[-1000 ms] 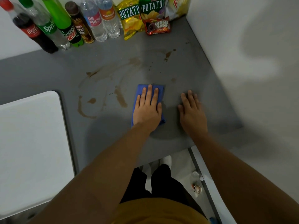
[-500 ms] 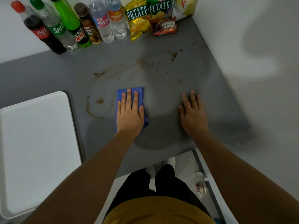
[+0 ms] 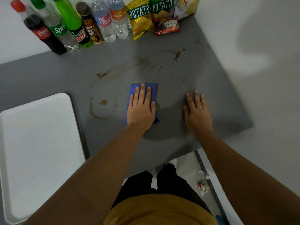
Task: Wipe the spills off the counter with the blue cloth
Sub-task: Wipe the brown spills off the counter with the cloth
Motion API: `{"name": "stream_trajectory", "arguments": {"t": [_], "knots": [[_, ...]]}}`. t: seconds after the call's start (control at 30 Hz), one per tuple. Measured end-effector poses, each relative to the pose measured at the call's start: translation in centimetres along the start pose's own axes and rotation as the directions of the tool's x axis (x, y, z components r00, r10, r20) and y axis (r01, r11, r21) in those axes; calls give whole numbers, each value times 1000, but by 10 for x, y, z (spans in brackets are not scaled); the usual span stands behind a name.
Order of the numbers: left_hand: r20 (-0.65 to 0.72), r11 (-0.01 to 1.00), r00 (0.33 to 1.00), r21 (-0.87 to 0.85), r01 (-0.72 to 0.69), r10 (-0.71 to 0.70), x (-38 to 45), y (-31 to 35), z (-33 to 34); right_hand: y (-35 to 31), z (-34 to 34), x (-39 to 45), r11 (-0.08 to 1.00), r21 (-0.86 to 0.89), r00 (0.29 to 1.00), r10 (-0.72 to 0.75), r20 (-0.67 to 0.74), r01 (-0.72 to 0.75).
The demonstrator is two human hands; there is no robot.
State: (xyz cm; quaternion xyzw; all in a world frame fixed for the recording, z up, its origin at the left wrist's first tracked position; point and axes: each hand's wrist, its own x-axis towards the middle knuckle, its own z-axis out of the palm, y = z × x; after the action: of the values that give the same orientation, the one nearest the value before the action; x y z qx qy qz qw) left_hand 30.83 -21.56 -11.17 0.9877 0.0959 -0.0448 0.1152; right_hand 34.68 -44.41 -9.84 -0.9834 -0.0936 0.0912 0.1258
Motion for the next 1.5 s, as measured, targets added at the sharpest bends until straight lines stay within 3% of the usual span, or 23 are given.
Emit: {"name": "stream_trajectory", "arguments": {"t": [0.33, 0.63, 1.07, 1.3, 1.5], "knots": [[-13, 995, 995, 6, 103, -103, 7, -60, -17, -4, -1, 0, 1000, -4, 999, 31, 22, -31], [-24, 985, 984, -12, 175, -175, -41, -33, 1, -20, -1, -2, 997, 6, 997, 81, 17, -81], [23, 999, 998, -11, -50, 50, 17, -57, -16, -87, 23, 5, 991, 20, 991, -132, 35, 132], [-3, 997, 997, -40, 73, -73, 9, -102, -29, -86, 29, 5, 995, -11, 992, -99, 79, 100], [2, 988, 989, -29, 150, -150, -44, -89, -16, -88, 29, 3, 994, -21, 992, -107, 60, 109]]}}
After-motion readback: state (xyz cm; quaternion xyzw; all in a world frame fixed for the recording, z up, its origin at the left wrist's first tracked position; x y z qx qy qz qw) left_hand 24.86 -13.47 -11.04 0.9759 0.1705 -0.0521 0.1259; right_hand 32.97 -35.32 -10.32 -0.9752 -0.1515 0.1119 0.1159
